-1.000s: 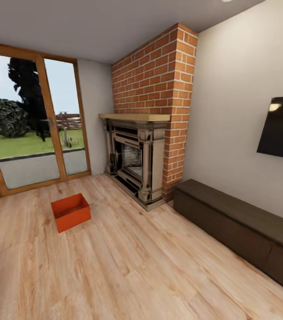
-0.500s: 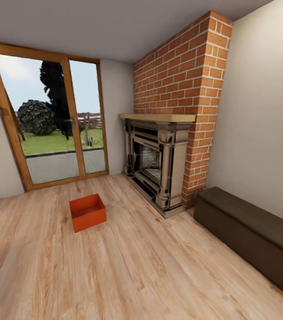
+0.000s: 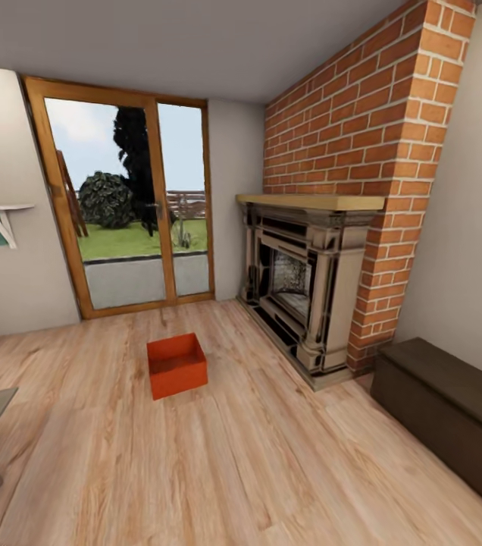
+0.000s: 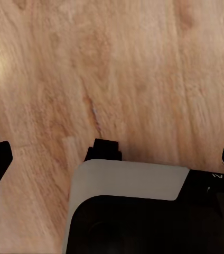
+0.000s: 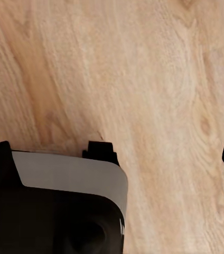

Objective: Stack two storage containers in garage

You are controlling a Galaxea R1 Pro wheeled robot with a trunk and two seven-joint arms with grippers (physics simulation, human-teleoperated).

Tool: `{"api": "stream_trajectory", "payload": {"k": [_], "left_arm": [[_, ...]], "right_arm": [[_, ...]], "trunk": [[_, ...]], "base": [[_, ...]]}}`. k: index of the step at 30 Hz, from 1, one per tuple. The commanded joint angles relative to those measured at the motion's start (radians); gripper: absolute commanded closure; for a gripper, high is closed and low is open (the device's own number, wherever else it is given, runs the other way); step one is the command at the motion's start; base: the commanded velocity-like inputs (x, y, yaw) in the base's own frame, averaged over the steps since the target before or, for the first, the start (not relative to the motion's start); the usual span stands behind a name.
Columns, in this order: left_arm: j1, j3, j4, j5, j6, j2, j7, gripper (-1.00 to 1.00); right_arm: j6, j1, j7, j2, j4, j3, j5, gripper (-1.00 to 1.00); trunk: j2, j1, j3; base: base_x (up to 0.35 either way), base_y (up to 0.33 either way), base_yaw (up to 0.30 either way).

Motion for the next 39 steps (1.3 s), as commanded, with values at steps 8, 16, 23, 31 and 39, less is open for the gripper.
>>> {"api": "stream_trajectory", "payload": {"k": [8,16,23,31,39], "left_arm": [[-0.001,-0.008,0.0,0.009,-0.001,0.0,0.002,-1.0],[-0.001,-0.008,0.0,0.009,-0.001,0.0,0.002,-1.0],[-0.001,-0.008,0.0,0.009,-0.001,0.0,0.002,-1.0],[-0.001,-0.008,0.0,0.009,-0.001,-0.001,0.002,-1.0],[-0.001,-0.008,0.0,0.009,-0.001,-0.001,0.002,-1.0]], "right_arm": [[-0.005,0.0,0.0,0.0,0.003,0.008,-0.01,-1.0],[-0.005,0.0,0.0,-0.001,0.003,0.008,-0.01,-1.0],[-0.005,-0.001,0.0,0.0,0.003,0.008,-0.01,-1.0],[-0.005,-0.001,0.0,-0.002,0.003,0.008,-0.01,-1.0],[-0.005,-0.001,0.0,-0.002,0.003,0.008,-0.01,-1.0]], "trunk": [[-0.001,0.001,-0.001],[-0.001,0.001,-0.001],[-0.001,0.001,-0.001],[-0.001,0.001,-0.001],[-0.001,0.001,-0.001]], "base": [[0.322,0.0,0.269],[0.322,0.0,0.269],[0.322,0.0,0.269],[0.322,0.0,0.161],[0.322,0.0,0.008]]}}
